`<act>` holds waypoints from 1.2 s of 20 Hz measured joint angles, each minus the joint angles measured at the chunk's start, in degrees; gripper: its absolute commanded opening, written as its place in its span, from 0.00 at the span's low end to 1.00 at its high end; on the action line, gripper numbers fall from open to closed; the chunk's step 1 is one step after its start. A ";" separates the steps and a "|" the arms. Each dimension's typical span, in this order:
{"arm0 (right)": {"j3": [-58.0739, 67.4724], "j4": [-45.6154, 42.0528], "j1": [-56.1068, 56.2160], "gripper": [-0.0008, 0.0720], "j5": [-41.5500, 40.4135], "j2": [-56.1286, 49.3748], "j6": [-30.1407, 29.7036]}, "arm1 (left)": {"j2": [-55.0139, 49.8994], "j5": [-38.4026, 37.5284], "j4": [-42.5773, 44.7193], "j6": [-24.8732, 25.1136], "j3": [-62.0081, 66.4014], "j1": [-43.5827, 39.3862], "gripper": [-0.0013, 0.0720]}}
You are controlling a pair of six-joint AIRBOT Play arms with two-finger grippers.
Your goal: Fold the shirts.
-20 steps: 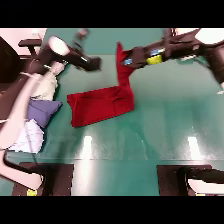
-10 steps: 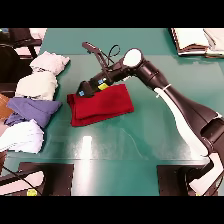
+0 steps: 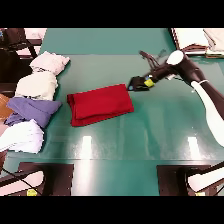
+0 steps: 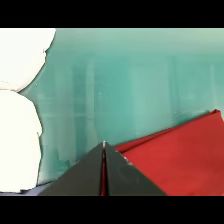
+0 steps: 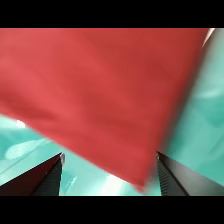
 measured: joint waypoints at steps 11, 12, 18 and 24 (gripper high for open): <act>2.97 7.76 2.12 0.53 -2.97 -13.42 1.03 | -0.44 0.24 -2.43 0.02 -2.34 0.07 0.05; 5.01 7.72 3.52 0.37 -3.39 -14.95 1.03 | -0.46 0.26 -2.93 0.02 -2.51 0.07 0.05; 12.90 6.29 7.72 0.04 -4.59 -17.81 0.37 | -0.50 0.28 -4.26 0.96 -2.89 -4.11 0.05; 14.40 -1.40 -1.70 0.03 -1.40 -8.94 2.62 | -0.52 0.52 -4.35 2.51 -2.91 -13.07 0.05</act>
